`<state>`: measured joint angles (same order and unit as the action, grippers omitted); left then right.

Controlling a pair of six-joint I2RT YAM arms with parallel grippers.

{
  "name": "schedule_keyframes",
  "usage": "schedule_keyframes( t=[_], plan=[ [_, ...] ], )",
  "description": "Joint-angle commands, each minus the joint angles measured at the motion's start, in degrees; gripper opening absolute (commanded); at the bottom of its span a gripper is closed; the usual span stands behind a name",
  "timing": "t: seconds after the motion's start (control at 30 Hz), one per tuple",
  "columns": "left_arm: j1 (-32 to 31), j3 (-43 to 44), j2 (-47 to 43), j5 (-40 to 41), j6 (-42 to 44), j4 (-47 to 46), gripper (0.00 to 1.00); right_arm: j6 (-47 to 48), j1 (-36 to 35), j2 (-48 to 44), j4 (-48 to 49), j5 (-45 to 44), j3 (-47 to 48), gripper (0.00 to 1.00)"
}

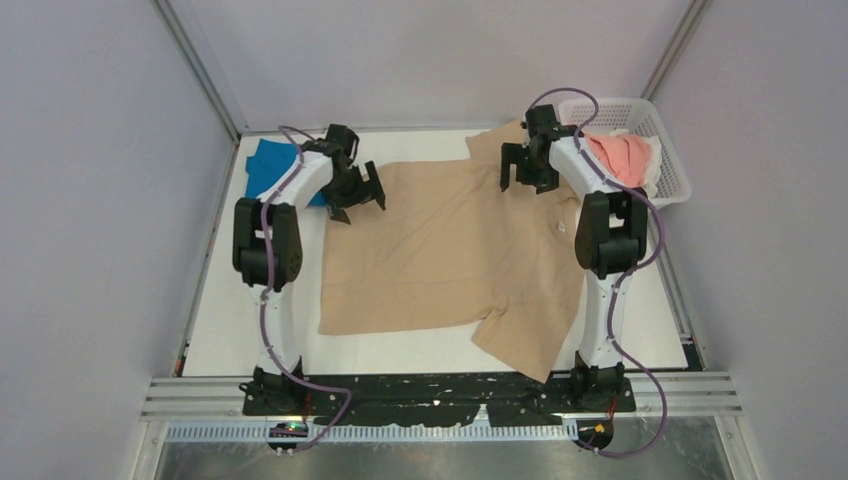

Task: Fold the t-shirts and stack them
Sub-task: Flatten out the tshirt, then grab the side of the flattened tshirt closest away from the robot with both arms

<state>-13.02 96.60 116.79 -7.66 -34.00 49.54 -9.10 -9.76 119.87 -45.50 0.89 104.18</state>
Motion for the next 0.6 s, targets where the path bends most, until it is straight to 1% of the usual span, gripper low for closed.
schedule_keyframes(
  t=[0.0,0.03,0.07,0.1,0.13,0.17,0.2,0.23,0.3,0.37,0.4,0.43,0.47,0.5,0.57],
  plan=[
    [-1.82,-14.64,-18.44,2.79,-1.38,-4.62,0.99,-0.76,-6.18,-20.60,5.13,-8.53,-13.78,0.95],
    [-2.33,-20.80,-22.05,4.34,-2.09,-5.41,0.99,-1.86,-7.53,-23.04,6.09,-14.64,-19.36,0.95],
    [-3.06,-23.81,-26.01,5.93,-2.86,-5.81,0.99,-2.58,-10.05,-28.19,6.68,-17.47,-22.31,0.95],
    [-3.78,-29.80,-29.69,7.94,-3.77,-6.12,0.99,-4.80,-11.13,-30.48,8.19,-21.49,-25.10,0.95],
    [-4.45,-33.89,-33.70,9.77,-4.76,-6.08,0.99,-6.16,-12.10,-35.30,9.22,-21.73,-30.84,0.95],
    [-4.83,-38.29,-37.42,10.62,-5.67,-5.85,0.99,-8.95,-12.11,-37.38,11.71,-19.65,-33.76,0.95],
    [-4.90,-42.40,-41.04,11.55,-7.39,-5.30,0.99,-10.38,-11.51,-41.35,14.61,-17.61,-39.69,0.95],
    [-4.91,-46.04,-44.83,13.06,-9.10,-4.68,0.99,-11.35,-10.81,-43.00,16.21,-10.91,-44.46,0.95],
    [-4.91,-52.39,-52.54,16.90,-12.54,-1.72,0.99,-14.68,-8.72,-47.23,18.09,-6.38,-49.93,0.95],
    [-4.92,-58.02,-58.45,21.01,-15.92,0.89,0.99,-14.22,-9.36,-54.71,21.24,-8.44,-55.32,0.95],
    [-4.91,-60.56,-61.21,21.89,-17.52,1.50,0.99,-14.47,-9.60,-56.66,21.77,-12.42,-56.86,0.95],
    [-4.91,-63.20,-63.57,22.25,-19.17,1.72,0.99,-15.03,-9.78,-60.24,21.59,-14.08,-59.24,0.95],
    [-4.87,-65.69,-65.62,22.11,-20.05,1.10,0.99,-15.31,-9.81,-61.71,20.91,-16.44,-60.26,0.95],
    [-4.86,-67.70,-67.32,22.04,-21.37,0.07,0.99,-15.43,-9.88,-64.20,20.59,-16.84,-62.00,0.95],
    [-4.83,-69.84,-69.35,21.31,-23.17,-1.80,0.99,-15.24,-9.85,-66.32,19.08,-17.24,-63.91,0.95]
  ],
)
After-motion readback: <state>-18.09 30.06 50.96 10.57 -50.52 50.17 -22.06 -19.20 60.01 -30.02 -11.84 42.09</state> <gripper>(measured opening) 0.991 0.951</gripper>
